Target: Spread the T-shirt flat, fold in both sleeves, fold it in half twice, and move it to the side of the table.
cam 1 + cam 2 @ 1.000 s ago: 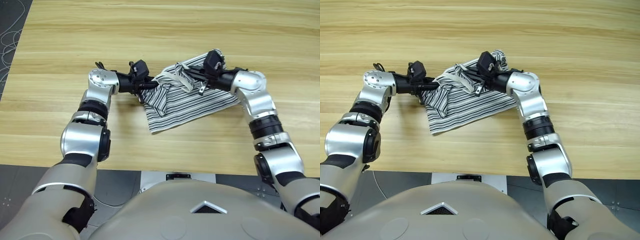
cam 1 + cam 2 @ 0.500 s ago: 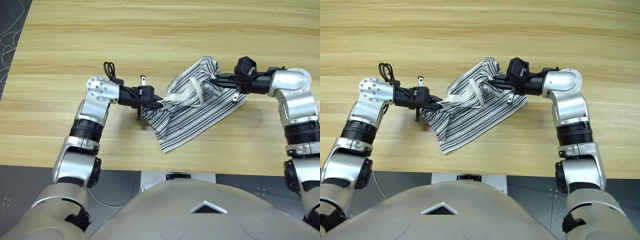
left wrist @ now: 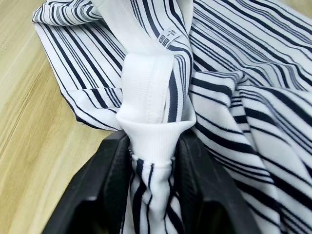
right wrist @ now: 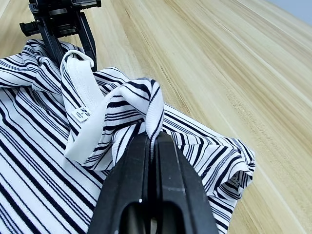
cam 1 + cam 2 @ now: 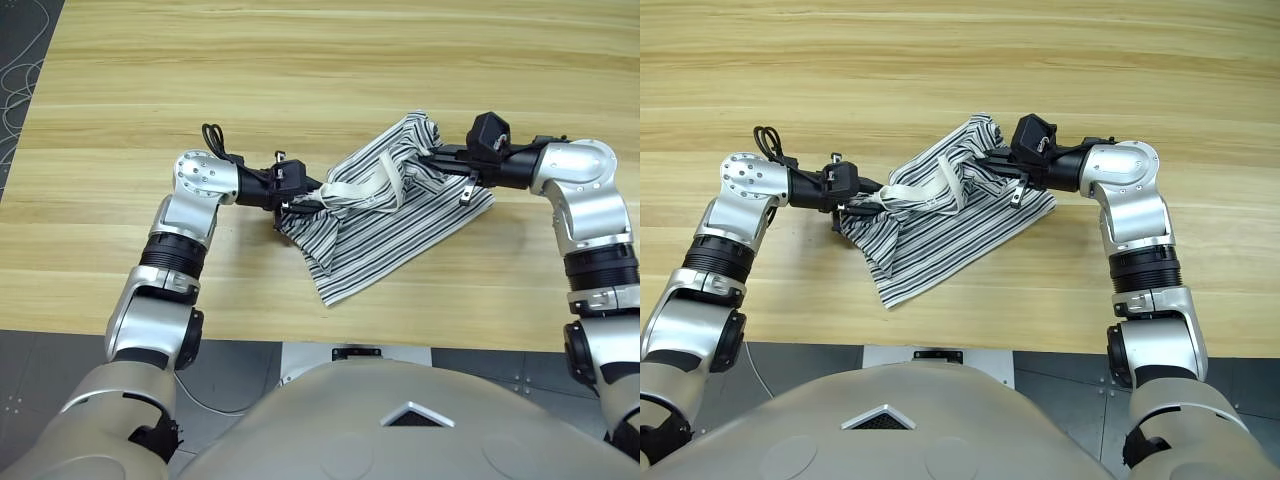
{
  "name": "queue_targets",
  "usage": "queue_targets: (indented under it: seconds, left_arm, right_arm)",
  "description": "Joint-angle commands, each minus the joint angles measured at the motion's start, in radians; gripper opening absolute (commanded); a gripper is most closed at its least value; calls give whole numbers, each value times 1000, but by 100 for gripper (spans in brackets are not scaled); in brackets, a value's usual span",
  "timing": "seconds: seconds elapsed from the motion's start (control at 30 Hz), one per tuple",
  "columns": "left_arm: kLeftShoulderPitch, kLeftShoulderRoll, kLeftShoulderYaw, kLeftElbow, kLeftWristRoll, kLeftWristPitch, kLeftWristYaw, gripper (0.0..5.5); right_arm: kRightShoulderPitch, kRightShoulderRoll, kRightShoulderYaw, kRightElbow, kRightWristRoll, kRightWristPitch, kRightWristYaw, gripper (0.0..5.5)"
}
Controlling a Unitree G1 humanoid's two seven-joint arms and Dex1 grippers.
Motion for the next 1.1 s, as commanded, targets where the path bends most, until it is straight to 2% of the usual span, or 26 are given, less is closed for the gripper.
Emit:
queue_targets:
  seconds: [0.03, 0.33, 0.6, 0.87, 1.1]
  left_arm:
    - [-8, -8, 1, -35, -19, -1, 7, 149]
    - [20, -15, 16, -176, -103, 84, -1, 149]
    - [36, -13, -20, -117, -76, 73, 9, 149]
    - [32, -14, -15, -124, -109, 127, -23, 25]
    - [25, -12, -6, -137, -133, 142, -30, 12]
  right_arm:
    - [4, 4, 8, -1, -12, -8, -18, 10]
    - [10, 7, 16, -9, -11, -5, -27, 10]
    - [12, 15, 24, -14, -6, -7, -37, 10]
    - [11, 17, 23, -12, -5, -7, -41, 10]
    - [9, 11, 22, -7, -9, -6, -39, 10]
